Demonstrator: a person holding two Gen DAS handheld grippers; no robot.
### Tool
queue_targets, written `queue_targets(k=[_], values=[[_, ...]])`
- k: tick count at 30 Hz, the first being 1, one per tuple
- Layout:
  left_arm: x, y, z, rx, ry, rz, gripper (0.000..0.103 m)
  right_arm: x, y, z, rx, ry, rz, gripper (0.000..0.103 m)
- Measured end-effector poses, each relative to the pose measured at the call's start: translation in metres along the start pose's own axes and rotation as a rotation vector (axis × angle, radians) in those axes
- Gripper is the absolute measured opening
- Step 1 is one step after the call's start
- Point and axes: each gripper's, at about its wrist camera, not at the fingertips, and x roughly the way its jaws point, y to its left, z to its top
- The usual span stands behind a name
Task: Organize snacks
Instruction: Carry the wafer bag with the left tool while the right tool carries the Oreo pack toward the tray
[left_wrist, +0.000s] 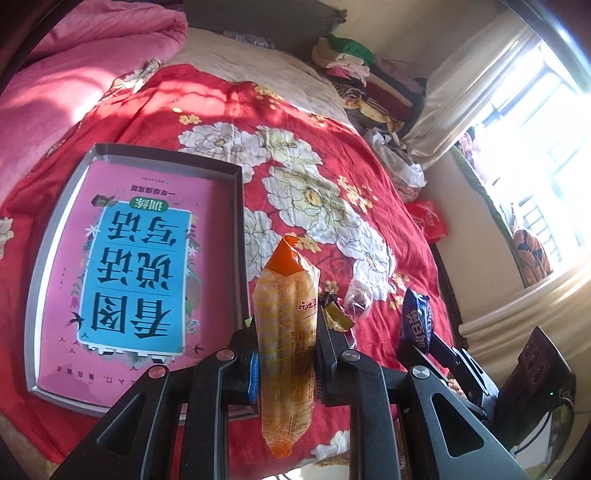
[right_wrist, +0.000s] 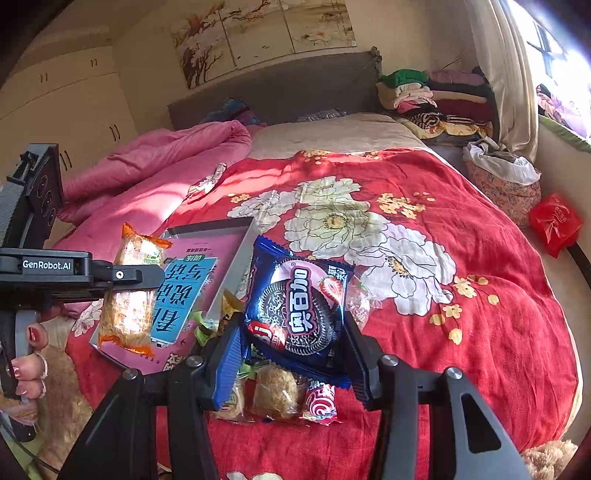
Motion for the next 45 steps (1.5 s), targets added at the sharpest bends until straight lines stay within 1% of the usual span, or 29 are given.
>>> queue_targets(k=[6,13,19,22,25,33,39,45], values=[[-0.017,0.029,0.004,-0.047,-0.038,0.034,0.022,0.001,0.027,0.006,-0.049,-0.009,0.045,0.051],[-0.028,0.063,0.004,-0.09,-0.059,0.07,0.022,0.016,0.068,0.006,-0.13,0.022,0.105,0.051],[-0.028,0.087,0.002,-0.113,-0.054,0.098,0.022,0.031,0.1,0.001,-0.188,0.059,0.151,0.051],[-0.027,0.096,0.001,-0.109,-0.053,0.119,0.022,0.04,0.113,-0.001,-0.216,0.075,0.164,0.05],[-0.024,0.107,-0.001,-0.115,-0.045,0.118,0.022,0.049,0.125,-0.003,-0.235,0.095,0.173,0.05],[-0.006,0.128,-0.002,-0.128,0.004,0.149,0.022,0.076,0.141,-0.015,-0.273,0.157,0.173,0.051],[0.005,0.139,-0.004,-0.139,0.034,0.166,0.022,0.089,0.141,-0.026,-0.284,0.198,0.164,0.051],[0.014,0.141,-0.006,-0.131,0.053,0.183,0.022,0.098,0.139,-0.031,-0.281,0.218,0.16,0.051]])
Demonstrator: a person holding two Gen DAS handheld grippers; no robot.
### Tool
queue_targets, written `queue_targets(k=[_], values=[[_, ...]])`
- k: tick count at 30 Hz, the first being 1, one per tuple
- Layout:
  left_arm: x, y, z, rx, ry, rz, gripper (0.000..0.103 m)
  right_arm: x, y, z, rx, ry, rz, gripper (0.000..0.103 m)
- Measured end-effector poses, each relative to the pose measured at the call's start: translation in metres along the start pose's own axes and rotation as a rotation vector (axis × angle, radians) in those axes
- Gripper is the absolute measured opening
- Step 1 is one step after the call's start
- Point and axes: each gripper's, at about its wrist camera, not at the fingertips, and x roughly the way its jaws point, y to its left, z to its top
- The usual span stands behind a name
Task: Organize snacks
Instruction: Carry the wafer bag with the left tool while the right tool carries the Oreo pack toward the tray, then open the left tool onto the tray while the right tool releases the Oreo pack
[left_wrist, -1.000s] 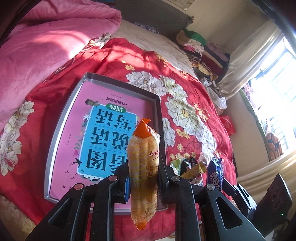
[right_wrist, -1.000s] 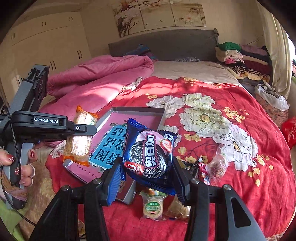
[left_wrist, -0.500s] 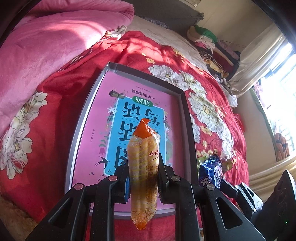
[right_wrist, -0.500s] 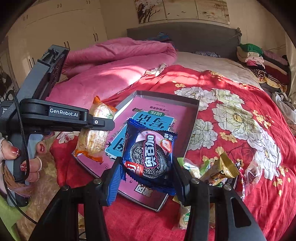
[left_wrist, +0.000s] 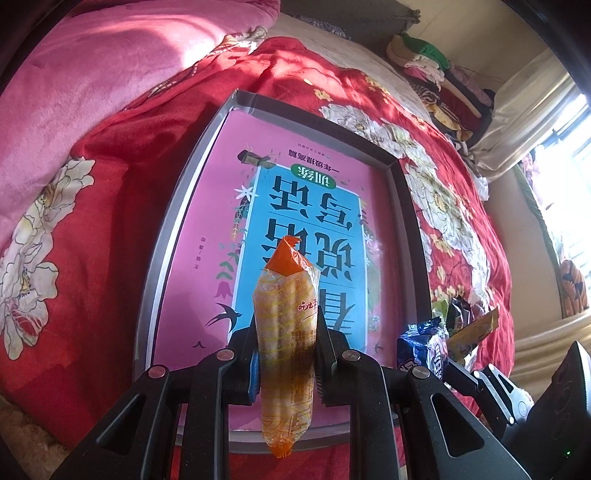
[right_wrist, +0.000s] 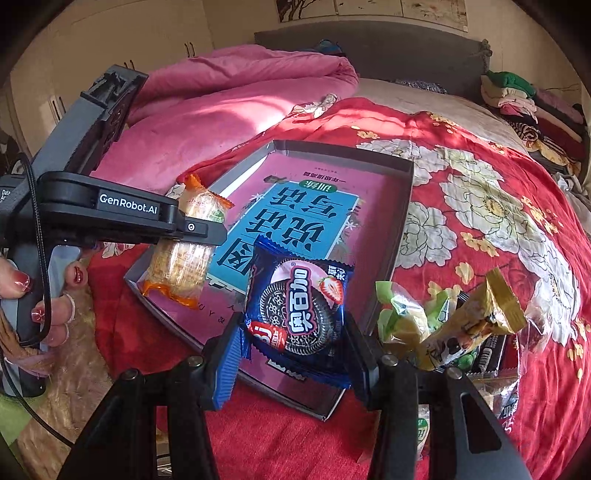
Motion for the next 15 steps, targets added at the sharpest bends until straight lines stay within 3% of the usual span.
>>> queue_targets(k=[15], values=[[0.0049,0.004,0.0011,0.019,0.004,0.052,0.023,0.0097,0.0025,-0.0058,-0.018,0.039,0.0,0.052]])
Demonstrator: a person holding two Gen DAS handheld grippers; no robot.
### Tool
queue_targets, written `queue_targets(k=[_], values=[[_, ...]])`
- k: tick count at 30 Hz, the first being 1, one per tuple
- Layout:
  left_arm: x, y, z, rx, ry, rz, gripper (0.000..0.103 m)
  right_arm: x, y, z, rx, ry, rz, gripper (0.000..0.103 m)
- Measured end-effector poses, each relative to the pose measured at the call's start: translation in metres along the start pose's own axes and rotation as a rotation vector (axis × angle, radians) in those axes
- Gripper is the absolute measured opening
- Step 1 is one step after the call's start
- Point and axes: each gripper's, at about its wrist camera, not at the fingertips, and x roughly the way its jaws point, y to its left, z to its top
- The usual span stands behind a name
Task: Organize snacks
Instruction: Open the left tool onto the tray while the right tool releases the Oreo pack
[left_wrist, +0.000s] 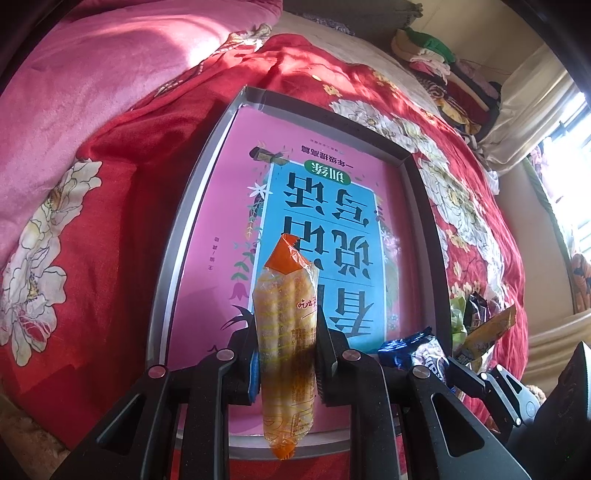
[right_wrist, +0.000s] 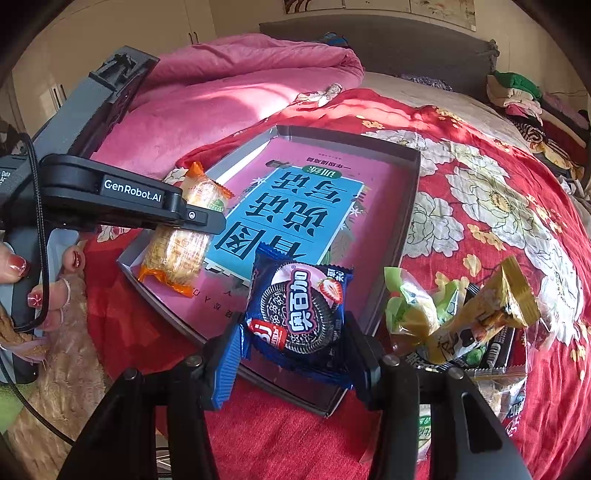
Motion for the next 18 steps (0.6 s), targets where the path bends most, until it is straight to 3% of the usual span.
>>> queue_targets(k=[11,18], values=[[-0.003,-0.001,0.002,0.027,-0.022,0.043,0.025,-0.003,-0.002,-0.002,0.01,-0.018,0.006,0.056],[-0.01,0.002,0.005,0.017,-0.051,0.059,0.037,-0.014,-0.006,-0.001,0.022,-0.065,0.007,0.059]])
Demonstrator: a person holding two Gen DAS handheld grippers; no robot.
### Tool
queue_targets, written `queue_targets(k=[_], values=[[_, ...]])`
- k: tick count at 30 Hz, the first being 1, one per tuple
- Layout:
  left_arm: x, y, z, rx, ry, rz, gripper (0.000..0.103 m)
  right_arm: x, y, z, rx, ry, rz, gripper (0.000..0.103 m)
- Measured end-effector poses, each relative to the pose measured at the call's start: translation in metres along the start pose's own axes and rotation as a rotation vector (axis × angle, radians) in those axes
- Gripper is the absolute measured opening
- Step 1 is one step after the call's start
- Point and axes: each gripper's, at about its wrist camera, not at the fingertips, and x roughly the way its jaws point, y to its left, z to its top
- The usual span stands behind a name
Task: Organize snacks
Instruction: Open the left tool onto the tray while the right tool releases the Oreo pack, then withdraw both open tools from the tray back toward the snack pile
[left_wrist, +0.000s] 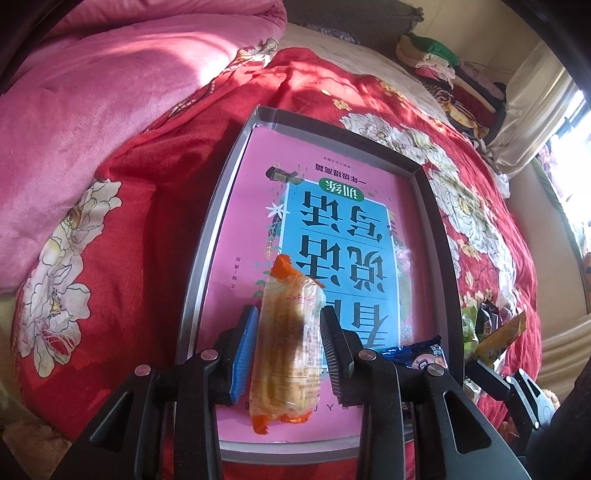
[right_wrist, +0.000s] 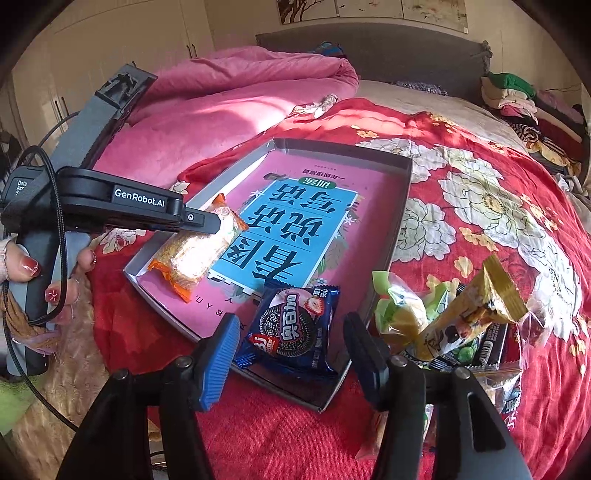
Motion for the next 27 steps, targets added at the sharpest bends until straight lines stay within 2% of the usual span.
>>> queue_targets(k=[2,5,15,20,27], values=[[-0.002,0.001,0.001,-0.003,-0.011,0.001,0.039,-0.003,-0.001,0.0,0.004,-0.011,-0.002,0.061],[-0.006,0.0,0.002,0.0,-0.028,0.004,0.047,-0.007,-0.003,0.001,0.008,-0.026,-0.008,0.062],[-0.027,-0.01,0.005,0.027,-0.129,-0.048,0.067,-0.027,-0.008,0.003,0.02,-0.087,-0.023,0.067],[-0.035,-0.017,0.005,0.054,-0.163,-0.064,0.071,-0.037,-0.014,0.004,0.043,-0.123,-0.032,0.073],[-0.044,-0.026,0.004,0.086,-0.193,-0.1,0.074,-0.054,-0.022,0.005,0.068,-0.174,-0.058,0.075]])
